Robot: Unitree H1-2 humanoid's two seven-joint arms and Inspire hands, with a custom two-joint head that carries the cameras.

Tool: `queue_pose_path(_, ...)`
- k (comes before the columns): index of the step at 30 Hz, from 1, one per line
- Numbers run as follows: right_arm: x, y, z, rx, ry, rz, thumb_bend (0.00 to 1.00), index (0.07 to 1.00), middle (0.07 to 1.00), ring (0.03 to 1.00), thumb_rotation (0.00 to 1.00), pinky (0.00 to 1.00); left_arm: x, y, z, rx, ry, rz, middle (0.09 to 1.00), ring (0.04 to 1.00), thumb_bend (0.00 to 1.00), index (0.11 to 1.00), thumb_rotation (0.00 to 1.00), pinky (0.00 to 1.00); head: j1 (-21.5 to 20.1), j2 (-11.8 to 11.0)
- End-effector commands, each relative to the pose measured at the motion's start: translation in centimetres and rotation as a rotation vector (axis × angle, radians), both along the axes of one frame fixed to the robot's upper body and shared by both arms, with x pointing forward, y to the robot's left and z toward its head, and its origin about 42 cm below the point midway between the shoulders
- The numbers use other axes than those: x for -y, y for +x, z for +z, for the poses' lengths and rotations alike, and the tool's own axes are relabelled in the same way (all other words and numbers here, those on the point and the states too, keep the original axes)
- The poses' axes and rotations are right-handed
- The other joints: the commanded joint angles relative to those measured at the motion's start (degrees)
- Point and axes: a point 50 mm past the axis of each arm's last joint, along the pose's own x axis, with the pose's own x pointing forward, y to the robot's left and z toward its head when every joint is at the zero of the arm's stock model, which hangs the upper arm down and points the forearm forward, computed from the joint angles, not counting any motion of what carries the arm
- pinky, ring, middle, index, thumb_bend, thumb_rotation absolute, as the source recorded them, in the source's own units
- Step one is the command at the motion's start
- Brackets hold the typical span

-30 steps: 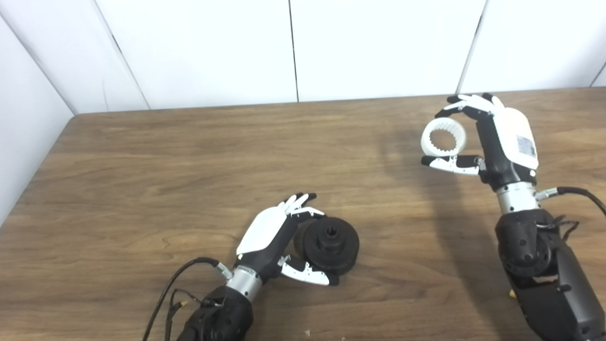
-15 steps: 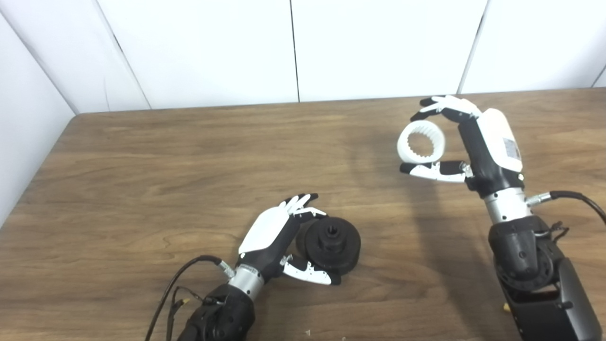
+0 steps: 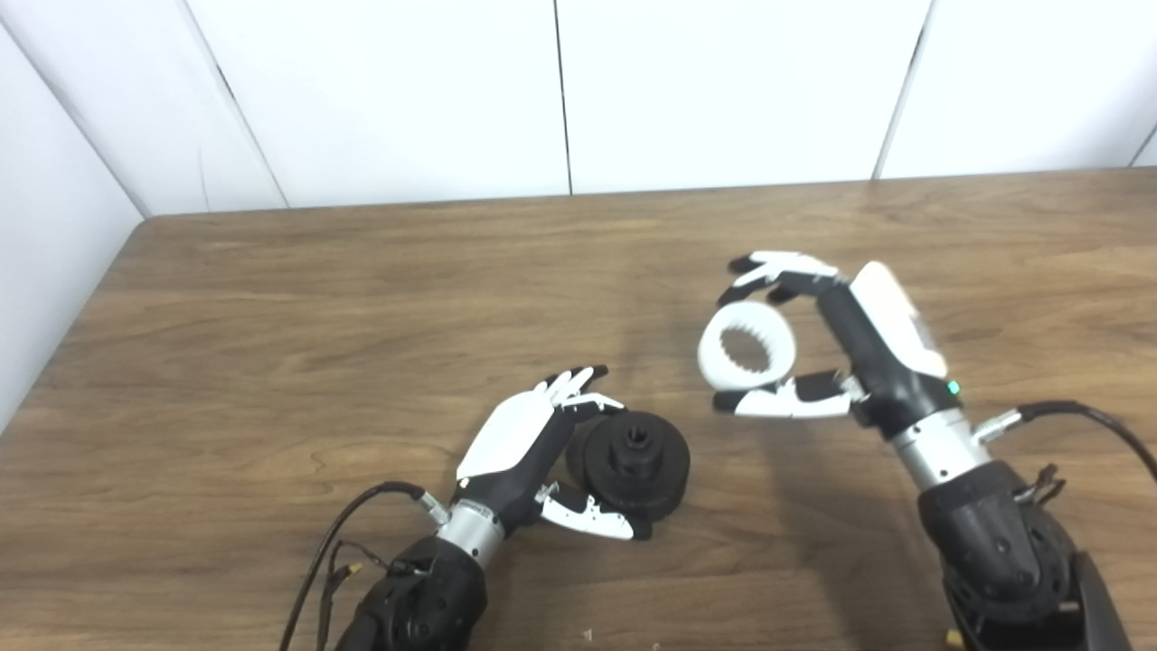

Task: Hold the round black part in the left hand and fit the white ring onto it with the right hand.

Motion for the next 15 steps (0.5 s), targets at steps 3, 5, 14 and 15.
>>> queue_pose_path(3, -0.7, -0.9, 0.9, 0.044, 0.013, 0.046, 0.52, 0.482, 0.775, 0.813, 0.14, 0.74, 0.0, 0.2, 0.1, 0.007, 0.009, -0.001, 0.984, 1.000, 1.00, 0.683, 0.31, 1.00, 0.16, -0.48)
queue_pose_path(5, -1.1, -1.2, 0.5, 0.035, 0.005, 0.057, 0.52, 0.482, 0.775, 0.812, 0.14, 0.74, 0.1, 0.3, 0.2, 0.007, 0.010, -0.002, 0.984, 1.000, 1.00, 0.682, 0.31, 1.00, 0.17, 0.19)
queue_pose_path(14, -3.0, -2.4, -1.3, -0.017, 0.016, 0.123, 0.52, 0.483, 0.775, 0.838, 0.14, 0.89, 0.4, 0.4, 0.3, 0.007, 0.003, -0.001, 0.986, 1.000, 1.00, 0.683, 0.29, 1.00, 1.07, 0.12)
queue_pose_path(15, -3.2, -2.4, -1.4, -0.026, 0.015, 0.126, 0.52, 0.483, 0.775, 0.838, 0.14, 0.89, 0.4, 0.4, 0.3, 0.008, 0.002, 0.000, 0.986, 1.000, 1.00, 0.683, 0.29, 1.00, 1.10, 0.21)
